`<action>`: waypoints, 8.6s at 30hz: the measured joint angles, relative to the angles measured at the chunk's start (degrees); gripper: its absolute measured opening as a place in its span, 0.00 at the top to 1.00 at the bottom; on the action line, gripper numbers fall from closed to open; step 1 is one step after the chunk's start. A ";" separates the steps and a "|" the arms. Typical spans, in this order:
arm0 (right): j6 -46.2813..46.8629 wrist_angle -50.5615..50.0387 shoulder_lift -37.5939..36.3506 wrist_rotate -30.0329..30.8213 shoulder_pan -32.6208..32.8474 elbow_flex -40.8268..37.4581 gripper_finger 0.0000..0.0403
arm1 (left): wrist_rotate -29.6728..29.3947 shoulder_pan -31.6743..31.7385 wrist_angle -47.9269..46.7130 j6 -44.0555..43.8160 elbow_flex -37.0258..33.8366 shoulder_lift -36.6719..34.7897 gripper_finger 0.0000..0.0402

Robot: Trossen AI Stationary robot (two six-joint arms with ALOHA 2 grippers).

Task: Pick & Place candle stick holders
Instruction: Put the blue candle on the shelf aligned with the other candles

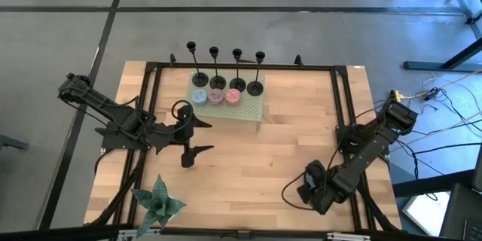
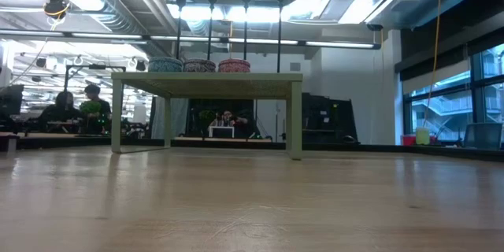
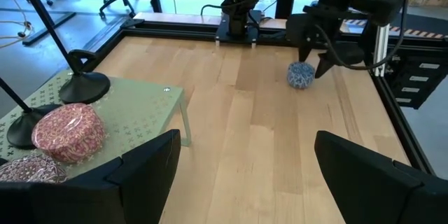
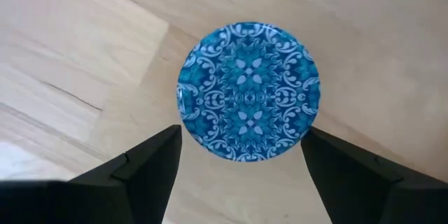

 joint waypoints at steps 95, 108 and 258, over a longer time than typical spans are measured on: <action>-14.63 -5.17 -0.09 -3.91 -10.16 1.09 0.26 | 0.09 -0.02 -1.73 -0.02 0.00 -0.02 0.19; -13.24 -6.18 0.00 -4.11 -10.40 1.07 0.26 | 0.09 -0.01 -1.74 -0.02 0.00 -0.01 0.19; -68.92 1.87 7.74 11.38 -56.15 33.53 0.21 | 5.07 -0.02 -10.11 2.56 0.00 -0.02 0.19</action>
